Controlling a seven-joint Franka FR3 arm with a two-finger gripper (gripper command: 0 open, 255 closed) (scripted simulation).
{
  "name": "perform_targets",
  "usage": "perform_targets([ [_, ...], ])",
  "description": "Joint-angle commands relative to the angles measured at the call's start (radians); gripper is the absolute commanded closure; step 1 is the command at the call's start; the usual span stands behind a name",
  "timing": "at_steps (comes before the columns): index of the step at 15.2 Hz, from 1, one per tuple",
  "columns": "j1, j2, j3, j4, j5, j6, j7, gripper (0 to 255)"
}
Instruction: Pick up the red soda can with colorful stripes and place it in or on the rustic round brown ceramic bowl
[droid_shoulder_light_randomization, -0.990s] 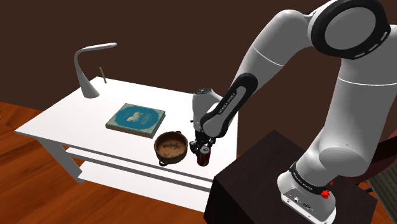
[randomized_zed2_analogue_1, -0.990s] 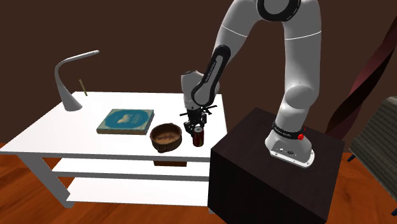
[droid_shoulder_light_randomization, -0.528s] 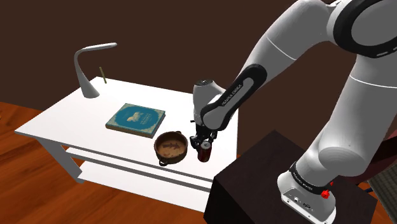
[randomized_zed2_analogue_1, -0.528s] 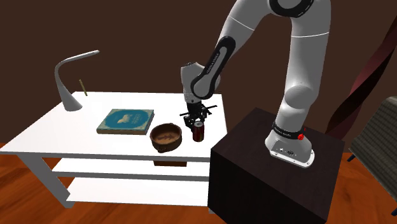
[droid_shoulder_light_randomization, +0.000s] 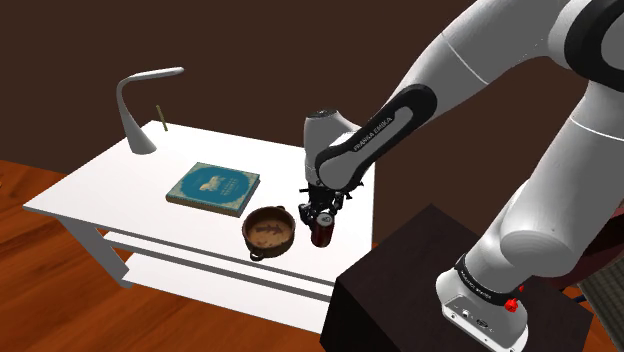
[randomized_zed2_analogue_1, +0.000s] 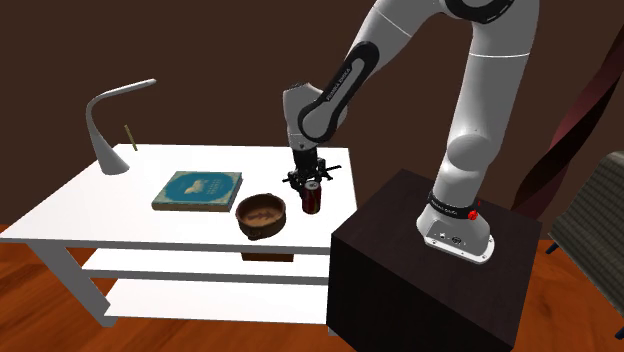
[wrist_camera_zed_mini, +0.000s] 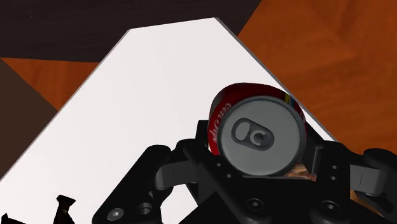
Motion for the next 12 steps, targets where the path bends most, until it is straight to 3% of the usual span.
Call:
perform_targets([
  [1, -0.001, -0.025, 0.002, 0.004, 0.009, -0.029, -0.004, 255],
  [6, -0.002, -0.082, 0.003, 0.013, 0.027, -0.093, -0.014, 255],
  [12, 0.012, 0.104, -0.003, 0.288, -0.058, -0.186, 0.060, 255],
])
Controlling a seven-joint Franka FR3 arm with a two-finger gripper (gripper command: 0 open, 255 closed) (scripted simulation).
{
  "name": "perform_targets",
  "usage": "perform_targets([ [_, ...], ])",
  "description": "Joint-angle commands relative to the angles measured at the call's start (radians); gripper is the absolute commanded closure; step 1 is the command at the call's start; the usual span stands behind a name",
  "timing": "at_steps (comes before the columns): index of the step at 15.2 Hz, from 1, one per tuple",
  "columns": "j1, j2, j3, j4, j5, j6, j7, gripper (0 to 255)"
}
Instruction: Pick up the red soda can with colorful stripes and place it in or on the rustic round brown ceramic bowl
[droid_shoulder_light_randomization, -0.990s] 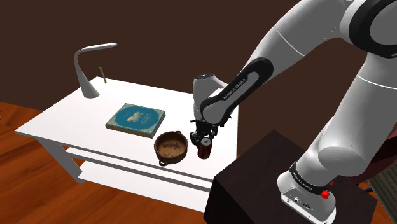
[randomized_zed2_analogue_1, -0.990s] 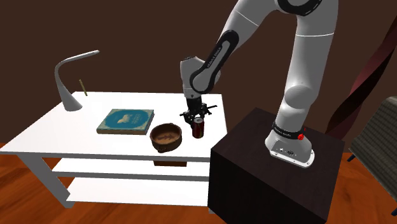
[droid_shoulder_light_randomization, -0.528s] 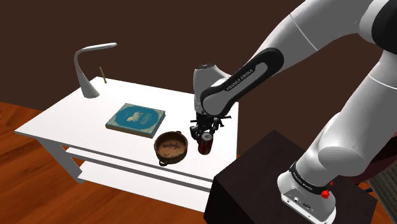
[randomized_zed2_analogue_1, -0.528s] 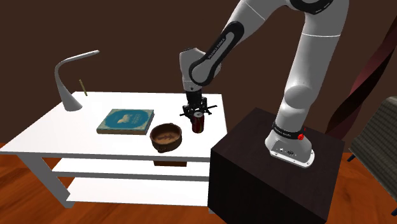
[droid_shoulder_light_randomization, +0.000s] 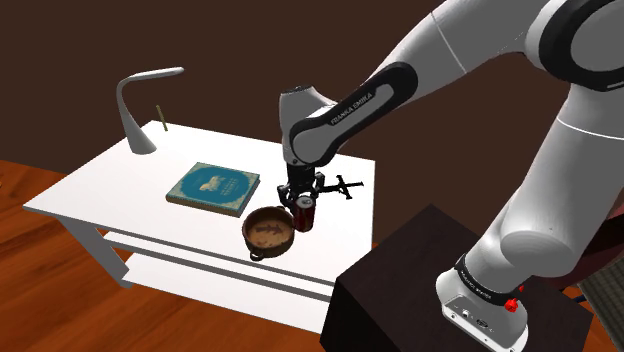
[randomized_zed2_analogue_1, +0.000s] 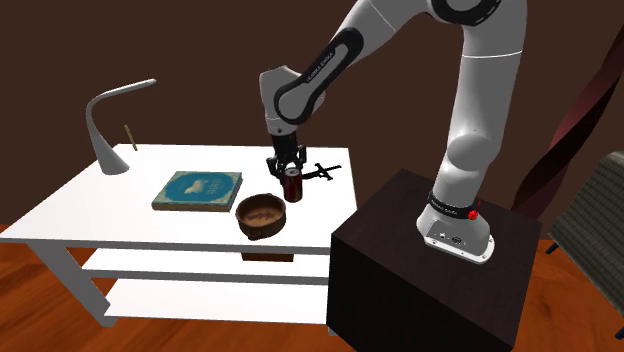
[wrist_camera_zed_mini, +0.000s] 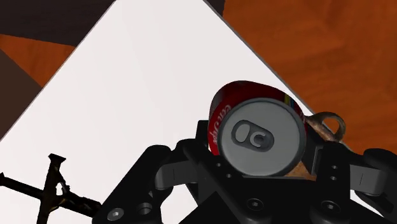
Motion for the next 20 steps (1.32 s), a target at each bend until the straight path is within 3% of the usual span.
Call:
perform_targets([
  [1, 0.010, 0.063, -0.003, 0.099, -0.026, -0.038, 0.025, 255],
  [8, 0.061, 0.301, -0.022, 0.490, -0.097, -0.197, 0.082, 255],
  [20, 0.074, 0.399, -0.040, 0.465, -0.123, -0.076, 0.088, 255],
])
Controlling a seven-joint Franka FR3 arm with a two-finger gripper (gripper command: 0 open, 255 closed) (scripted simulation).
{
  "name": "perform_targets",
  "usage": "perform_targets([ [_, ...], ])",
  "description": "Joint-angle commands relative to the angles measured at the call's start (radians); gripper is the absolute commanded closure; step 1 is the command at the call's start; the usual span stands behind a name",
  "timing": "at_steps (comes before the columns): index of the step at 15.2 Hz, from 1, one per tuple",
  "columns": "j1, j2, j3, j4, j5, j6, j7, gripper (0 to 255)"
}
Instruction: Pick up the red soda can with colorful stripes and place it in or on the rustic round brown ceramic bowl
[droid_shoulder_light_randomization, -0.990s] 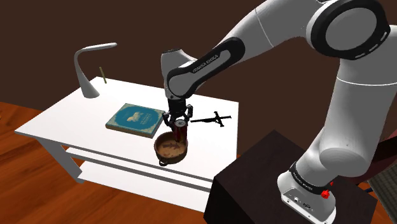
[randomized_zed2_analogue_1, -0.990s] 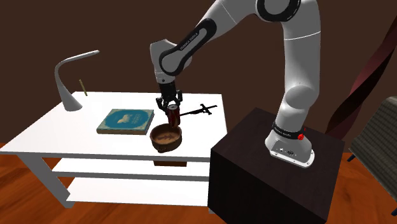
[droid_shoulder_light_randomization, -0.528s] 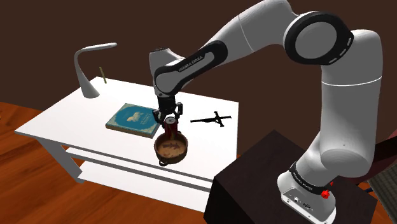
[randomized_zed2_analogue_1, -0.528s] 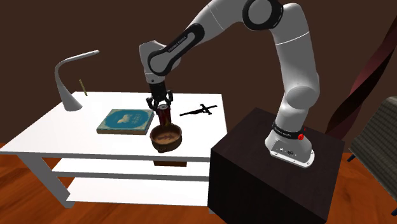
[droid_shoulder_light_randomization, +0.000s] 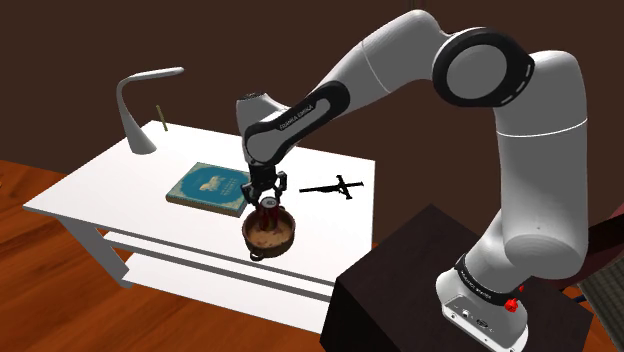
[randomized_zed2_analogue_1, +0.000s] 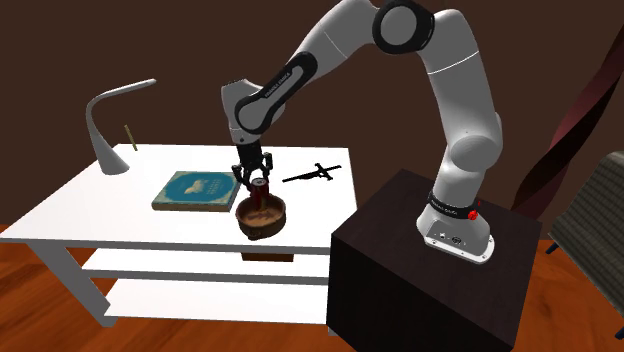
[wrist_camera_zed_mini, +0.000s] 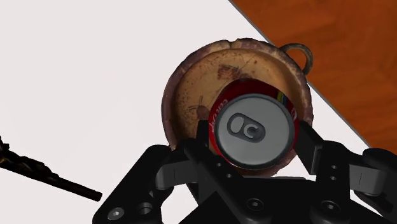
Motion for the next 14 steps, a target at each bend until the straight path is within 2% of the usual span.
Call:
perform_targets([
  [1, 0.001, 0.018, -0.004, 0.000, -0.005, 0.019, -0.001, 255],
  [6, 0.008, 0.065, -0.012, 0.000, -0.016, 0.064, 0.002, 255],
  [14, 0.008, 0.065, -0.012, 0.000, -0.016, 0.064, 0.002, 255],
])
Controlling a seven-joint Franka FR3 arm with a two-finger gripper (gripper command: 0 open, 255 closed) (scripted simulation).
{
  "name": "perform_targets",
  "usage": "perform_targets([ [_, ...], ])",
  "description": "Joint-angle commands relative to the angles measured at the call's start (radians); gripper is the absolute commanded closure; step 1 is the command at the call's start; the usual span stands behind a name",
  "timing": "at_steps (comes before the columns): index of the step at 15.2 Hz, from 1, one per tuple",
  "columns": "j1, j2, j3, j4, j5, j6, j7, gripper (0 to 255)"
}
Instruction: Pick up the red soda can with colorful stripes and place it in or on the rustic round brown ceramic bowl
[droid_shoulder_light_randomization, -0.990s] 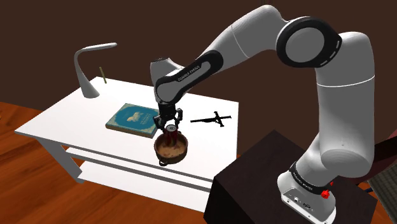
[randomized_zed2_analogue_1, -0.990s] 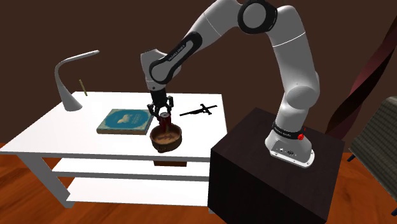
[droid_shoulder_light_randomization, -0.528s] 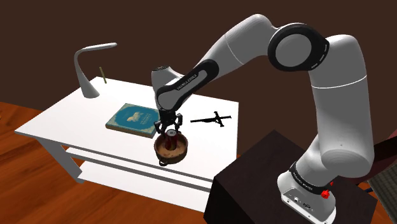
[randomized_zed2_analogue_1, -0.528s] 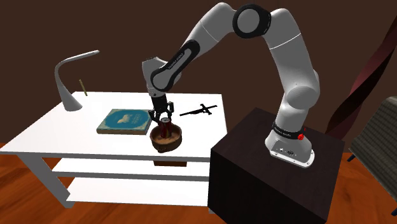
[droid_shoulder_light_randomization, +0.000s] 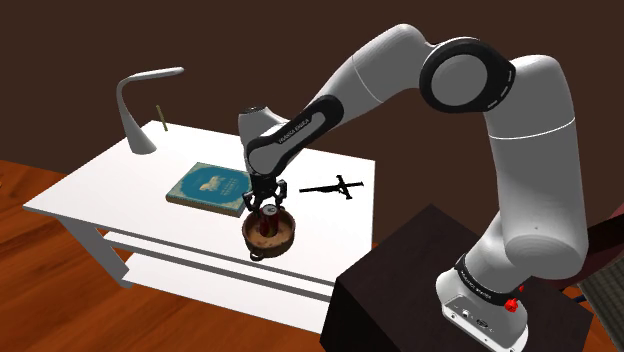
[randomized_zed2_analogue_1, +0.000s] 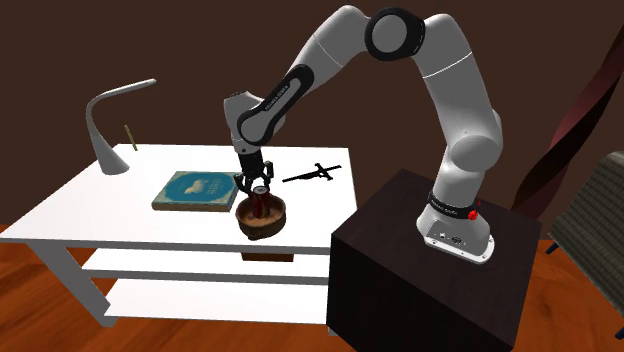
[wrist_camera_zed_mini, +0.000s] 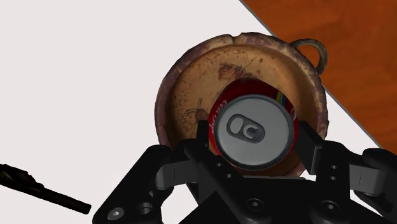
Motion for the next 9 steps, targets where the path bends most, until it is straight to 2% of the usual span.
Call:
perform_targets([
  [1, 0.000, 0.000, 0.000, 0.000, 0.000, 0.000, 0.000, 0],
  [6, 0.000, 0.000, 0.000, 0.000, 0.000, 0.000, 0.000, 0],
  [9, -0.011, -0.053, 0.009, 0.028, 0.014, -0.080, -0.009, 0],
])
